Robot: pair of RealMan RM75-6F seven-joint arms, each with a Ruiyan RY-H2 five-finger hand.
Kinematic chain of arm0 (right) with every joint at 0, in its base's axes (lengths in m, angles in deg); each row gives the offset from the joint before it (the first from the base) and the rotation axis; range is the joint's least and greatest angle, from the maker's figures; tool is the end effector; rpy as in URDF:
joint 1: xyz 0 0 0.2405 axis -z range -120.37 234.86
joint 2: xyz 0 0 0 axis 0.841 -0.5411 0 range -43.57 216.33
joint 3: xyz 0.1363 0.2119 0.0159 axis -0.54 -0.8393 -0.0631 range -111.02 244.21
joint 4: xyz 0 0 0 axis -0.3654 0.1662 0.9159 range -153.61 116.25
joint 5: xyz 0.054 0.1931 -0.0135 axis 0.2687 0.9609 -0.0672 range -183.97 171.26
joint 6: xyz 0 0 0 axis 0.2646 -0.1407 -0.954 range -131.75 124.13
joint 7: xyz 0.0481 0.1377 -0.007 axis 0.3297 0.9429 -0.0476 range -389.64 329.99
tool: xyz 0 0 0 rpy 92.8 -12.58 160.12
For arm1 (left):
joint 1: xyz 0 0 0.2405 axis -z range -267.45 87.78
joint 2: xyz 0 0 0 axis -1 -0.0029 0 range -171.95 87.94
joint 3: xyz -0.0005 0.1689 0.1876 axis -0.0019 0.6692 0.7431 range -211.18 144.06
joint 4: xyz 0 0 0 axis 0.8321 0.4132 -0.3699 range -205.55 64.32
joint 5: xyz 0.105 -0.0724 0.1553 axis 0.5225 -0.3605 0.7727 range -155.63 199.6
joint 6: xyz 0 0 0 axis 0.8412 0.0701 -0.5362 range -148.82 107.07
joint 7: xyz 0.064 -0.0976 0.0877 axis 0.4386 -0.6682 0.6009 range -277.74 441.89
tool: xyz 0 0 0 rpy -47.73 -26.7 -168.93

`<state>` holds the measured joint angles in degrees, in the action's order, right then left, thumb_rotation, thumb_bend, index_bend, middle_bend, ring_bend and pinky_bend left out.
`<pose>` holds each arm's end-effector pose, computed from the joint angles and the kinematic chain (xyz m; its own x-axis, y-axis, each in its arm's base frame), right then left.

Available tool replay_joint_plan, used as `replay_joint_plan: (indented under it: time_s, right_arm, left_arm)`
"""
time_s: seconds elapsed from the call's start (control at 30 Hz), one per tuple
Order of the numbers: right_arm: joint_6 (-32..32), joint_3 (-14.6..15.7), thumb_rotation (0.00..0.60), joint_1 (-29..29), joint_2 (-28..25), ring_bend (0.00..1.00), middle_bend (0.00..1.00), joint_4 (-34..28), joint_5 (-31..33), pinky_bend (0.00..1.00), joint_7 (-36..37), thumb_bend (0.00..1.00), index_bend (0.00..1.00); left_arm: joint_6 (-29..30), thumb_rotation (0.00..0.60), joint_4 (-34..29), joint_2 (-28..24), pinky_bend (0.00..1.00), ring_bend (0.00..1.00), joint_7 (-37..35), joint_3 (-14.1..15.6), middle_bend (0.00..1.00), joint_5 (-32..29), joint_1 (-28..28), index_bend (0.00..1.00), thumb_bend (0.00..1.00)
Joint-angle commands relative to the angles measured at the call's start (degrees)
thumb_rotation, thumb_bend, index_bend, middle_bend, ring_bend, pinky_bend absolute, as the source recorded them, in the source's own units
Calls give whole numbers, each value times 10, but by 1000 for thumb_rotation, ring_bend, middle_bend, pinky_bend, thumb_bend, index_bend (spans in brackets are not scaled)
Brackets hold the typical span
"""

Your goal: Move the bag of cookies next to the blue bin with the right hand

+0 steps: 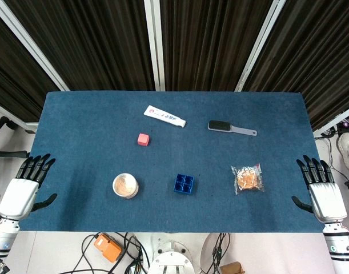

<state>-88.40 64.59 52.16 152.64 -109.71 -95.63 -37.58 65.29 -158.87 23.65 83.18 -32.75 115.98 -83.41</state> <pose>-0.2987 -0.1799 0.1496 0.5087 -0.0154 0.8608 -0.8592 -0.0727 0.5065 -0.2964 0.1766 0.1491 0.4657 0.0277 0.8845 0.8741 -0.1703 -0.4549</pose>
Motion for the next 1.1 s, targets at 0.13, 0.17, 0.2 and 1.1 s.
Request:
replay_joint_plan:
  time_s: [0.13, 0.17, 0.2, 1.1]
  right_arm:
    - [25, -3, 600, -11, 1, 0, 0, -3, 15, 0, -10, 307, 0]
    - [30, -4, 600, -14, 2, 0, 0, -3, 17, 0, -13, 307, 0]
    - [39, -6, 600, -21, 6, 0, 0, -1, 16, 0, -16, 307, 0]
    - [298, -28, 600, -208, 117, 595, 580, 70, 102, 641, -89, 376, 721]
  left_arm:
    - [-8, 600, -9, -2, 5, 0, 7, -1, 0, -13, 0, 0, 149]
    - [-9, 600, -10, -3, 5, 0, 6, -1, 0, -14, 0, 0, 148]
    - [-11, 600, -10, -4, 5, 0, 5, -1, 0, -16, 0, 0, 148]
    - [-8, 600, -6, -19, 5, 0, -32, 7, 0, -5, 2, 0, 154]
